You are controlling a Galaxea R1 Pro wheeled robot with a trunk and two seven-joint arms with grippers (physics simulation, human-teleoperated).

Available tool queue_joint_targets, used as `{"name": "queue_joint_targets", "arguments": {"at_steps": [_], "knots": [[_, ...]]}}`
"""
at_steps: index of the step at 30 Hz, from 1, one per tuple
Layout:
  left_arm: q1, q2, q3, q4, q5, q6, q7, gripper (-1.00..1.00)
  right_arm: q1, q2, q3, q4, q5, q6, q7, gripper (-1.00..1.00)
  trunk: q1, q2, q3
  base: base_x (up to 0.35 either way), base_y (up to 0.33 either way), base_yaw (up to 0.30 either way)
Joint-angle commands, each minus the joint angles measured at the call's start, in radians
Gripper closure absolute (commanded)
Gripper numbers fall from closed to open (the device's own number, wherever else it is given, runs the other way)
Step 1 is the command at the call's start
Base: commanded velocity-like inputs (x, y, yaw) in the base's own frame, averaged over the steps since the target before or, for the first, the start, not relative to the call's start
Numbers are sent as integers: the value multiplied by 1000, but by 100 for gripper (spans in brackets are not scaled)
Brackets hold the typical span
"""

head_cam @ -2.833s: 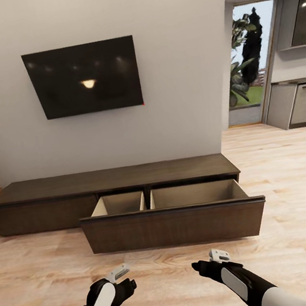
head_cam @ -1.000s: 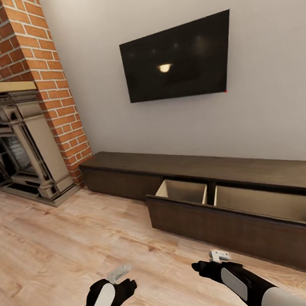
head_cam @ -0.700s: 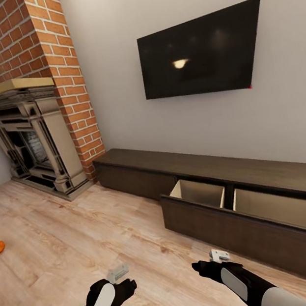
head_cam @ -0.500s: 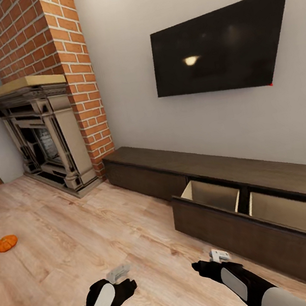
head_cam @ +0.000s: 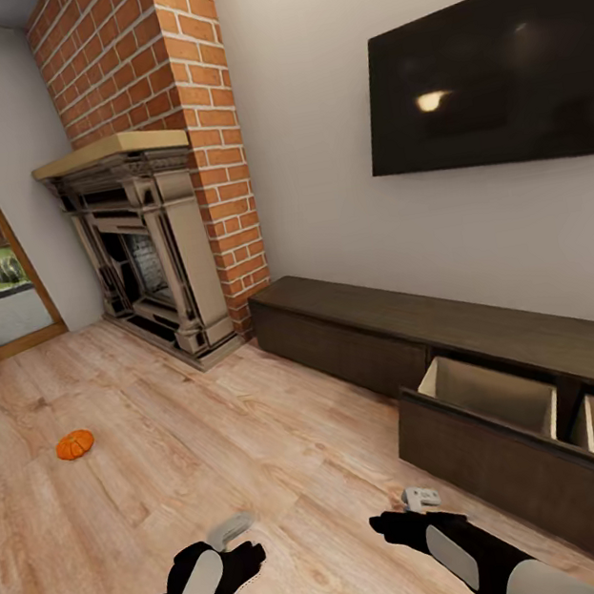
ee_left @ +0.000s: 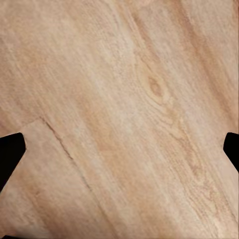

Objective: Place each of the two pumpkins and all three candles from the living room inside a cabinet in the living room (use any cabinet), then make sure every cabinet is closed, and position the cauldron so it is next to a table in the living room.

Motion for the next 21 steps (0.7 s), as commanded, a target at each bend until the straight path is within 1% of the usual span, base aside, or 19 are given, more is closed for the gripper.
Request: {"name": "queue_joint_targets", "arguments": {"at_steps": [1,8,21], "knots": [[-1,1,-3,-1,10,-1,10,-100,-1,-1,9,-1,-4,2,-1,-100,0,0,-2,231,256,258],[-1,0,-2,25,11,-1,10,-100,-1,-1,17,-1,-4,2,1,-100,0,0,-7,240,256,251],[-1,0,-1,28,10,-1,10,-100,-1,-1,18,-1,-4,2,1,-100,0,0,-18,255,254,246]]}}
